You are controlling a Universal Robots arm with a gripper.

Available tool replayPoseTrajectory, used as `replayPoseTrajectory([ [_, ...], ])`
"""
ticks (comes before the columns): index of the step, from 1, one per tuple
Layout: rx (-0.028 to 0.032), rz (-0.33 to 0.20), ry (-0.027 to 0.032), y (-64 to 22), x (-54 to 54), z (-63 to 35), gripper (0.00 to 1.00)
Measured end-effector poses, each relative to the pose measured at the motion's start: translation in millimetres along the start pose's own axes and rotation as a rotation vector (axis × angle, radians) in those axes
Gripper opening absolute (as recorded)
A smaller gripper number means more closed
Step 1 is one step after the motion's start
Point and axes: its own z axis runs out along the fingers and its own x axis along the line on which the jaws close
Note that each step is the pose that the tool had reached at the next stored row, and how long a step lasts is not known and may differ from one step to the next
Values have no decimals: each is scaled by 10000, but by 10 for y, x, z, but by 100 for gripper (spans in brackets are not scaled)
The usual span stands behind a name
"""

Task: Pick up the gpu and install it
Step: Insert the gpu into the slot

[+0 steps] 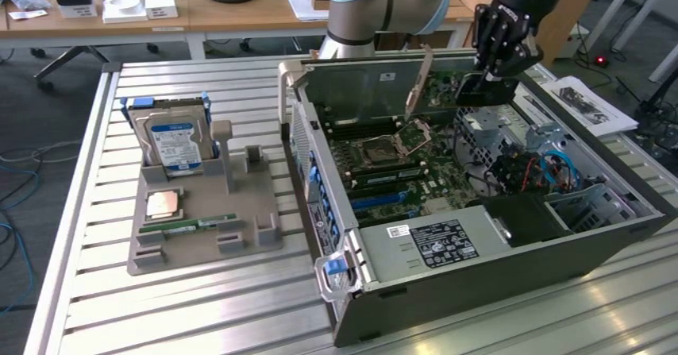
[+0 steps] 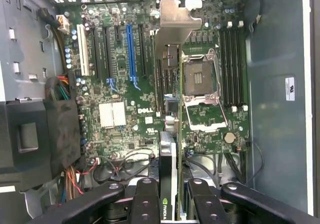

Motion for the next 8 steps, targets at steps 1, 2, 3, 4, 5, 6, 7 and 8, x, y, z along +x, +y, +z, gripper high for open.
replayPoseTrajectory([
  [1, 50, -37, -3, 2, 1, 3, 27],
  [2, 108, -73, -7, 3, 1, 6, 27],
  [3, 161, -108, -12, 5, 1, 9, 27],
  [4, 198, -136, -15, 10, 2, 11, 27],
  [5, 212, -153, -15, 20, 3, 11, 27],
  [6, 215, -164, -16, 33, 4, 11, 27],
  [7, 217, -171, -18, 48, 5, 12, 27],
  [8, 217, -175, -18, 66, 7, 12, 27],
])
